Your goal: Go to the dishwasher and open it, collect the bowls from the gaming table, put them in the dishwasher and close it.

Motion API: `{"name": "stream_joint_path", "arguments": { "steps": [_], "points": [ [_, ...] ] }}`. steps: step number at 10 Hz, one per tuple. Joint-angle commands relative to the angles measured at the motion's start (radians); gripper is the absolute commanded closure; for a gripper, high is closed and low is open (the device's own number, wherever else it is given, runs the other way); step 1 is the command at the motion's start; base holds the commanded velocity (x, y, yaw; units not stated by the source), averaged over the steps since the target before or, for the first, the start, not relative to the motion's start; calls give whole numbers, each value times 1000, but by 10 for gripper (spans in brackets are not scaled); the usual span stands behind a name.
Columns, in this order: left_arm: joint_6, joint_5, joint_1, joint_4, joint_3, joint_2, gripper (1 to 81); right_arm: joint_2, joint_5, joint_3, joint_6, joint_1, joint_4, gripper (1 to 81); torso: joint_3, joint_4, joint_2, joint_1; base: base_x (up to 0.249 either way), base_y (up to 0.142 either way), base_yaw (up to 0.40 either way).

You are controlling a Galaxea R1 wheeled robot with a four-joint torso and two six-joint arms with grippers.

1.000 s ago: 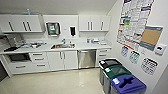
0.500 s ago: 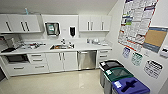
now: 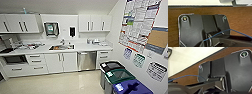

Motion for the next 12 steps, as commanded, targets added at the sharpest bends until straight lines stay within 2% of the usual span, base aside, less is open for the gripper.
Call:
{"name": "stream_joint_path", "arguments": {
  "steps": [1, 12],
  "points": [
    [-2, 57, -51, -8, 18, -22, 10, -18, -44, 31, -5, 47, -18, 10, 0, 0, 0, 0, 101, 0, 0],
    [-2, 57, -51, -10, 18, -23, 10, -18, -45, 31, -5, 49, -19, 10, 0, 0, 0, 0, 96, 0, 0]
  ]
}}
